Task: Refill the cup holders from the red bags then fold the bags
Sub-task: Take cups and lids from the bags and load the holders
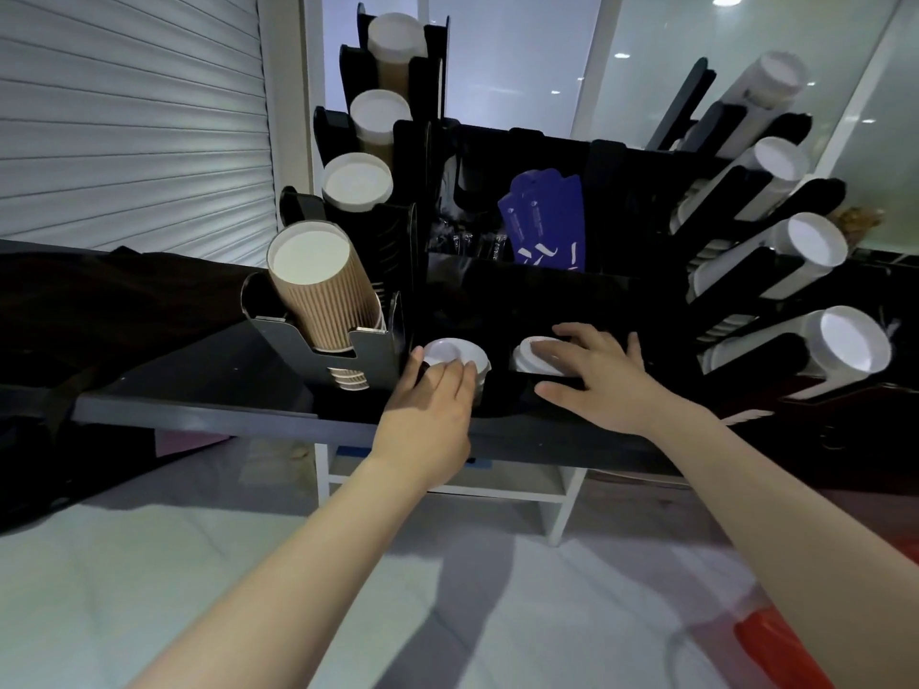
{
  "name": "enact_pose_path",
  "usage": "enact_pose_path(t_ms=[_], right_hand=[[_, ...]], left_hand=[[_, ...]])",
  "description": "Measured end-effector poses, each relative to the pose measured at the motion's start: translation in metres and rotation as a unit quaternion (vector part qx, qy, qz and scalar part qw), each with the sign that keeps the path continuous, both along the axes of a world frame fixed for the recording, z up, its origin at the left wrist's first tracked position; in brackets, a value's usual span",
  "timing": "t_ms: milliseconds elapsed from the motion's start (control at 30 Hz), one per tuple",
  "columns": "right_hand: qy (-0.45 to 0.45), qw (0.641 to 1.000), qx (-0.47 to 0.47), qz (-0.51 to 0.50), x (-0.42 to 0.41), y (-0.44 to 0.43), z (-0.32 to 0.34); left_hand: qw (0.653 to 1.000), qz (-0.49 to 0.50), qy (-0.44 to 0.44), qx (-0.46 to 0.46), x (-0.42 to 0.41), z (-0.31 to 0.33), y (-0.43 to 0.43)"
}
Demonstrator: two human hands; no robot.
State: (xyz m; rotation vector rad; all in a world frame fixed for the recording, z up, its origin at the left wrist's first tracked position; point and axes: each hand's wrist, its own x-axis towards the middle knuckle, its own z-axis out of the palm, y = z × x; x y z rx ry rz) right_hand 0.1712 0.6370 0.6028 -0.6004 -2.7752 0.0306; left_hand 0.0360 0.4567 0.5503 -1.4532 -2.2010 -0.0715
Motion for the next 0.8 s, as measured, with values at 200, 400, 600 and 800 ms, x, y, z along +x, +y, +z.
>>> enact_pose_path(t_ms=[200, 400, 600, 800], right_hand=[[-0.048, 0.997, 0.063, 0.009, 0.0, -0.007, -0.002], [-0.083, 0.995, 0.058, -0.02, -0.007, -0.01, 0.008], [-0.074, 0.996, 0.051, -0.009, 0.002, -0.013, -0.003], [0.032, 0.999, -0.009, 0.007, 0.011, -0.021, -0.009]], left_hand=[[1.0, 0.001, -0.003, 0.01, 0.002, 0.001, -0.001], [0.999, -0.025, -0.031, 0.032, 0.001, 0.0, -0.002], [0.993, -0.064, -0.066, 0.071, 0.002, 0.001, -0.01], [0.991, -0.079, -0.071, 0.086, 0.015, 0.016, -0.024]])
